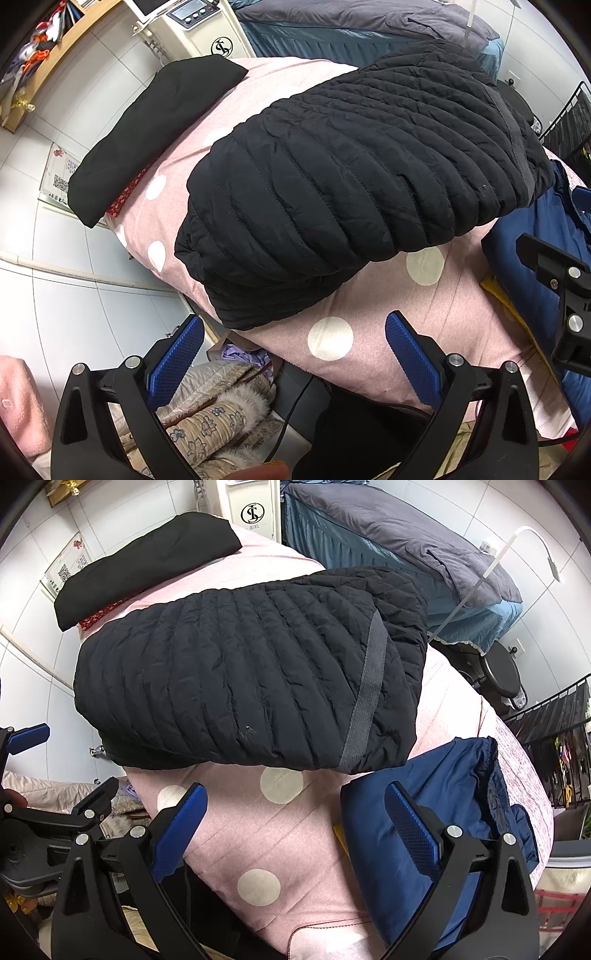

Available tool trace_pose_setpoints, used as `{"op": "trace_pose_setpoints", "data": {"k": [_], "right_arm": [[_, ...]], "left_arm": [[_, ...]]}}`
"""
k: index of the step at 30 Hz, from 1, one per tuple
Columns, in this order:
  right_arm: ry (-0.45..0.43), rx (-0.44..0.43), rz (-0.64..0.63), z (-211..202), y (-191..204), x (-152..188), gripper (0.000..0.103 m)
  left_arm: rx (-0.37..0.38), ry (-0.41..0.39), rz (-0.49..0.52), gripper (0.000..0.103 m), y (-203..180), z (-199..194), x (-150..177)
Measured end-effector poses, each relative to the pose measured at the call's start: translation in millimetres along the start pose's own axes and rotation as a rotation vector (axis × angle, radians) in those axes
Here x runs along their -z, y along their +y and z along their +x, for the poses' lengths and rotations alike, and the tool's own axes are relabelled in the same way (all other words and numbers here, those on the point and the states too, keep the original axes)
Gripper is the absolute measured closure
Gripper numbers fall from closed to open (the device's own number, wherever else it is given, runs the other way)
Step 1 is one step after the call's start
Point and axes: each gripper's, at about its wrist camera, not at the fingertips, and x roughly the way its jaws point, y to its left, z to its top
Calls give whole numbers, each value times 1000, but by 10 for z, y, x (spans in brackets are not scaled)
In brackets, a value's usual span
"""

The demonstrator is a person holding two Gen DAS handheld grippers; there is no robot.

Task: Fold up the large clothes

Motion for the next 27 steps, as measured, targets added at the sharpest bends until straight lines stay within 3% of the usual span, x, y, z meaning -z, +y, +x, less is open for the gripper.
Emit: {"op": "trace_pose_setpoints", "data": {"k": [27], "right_arm": [[1,-1,5,-11,-33,15,8]], "left_arm": [[-2,2,4,6,-15,-6,0]]}}
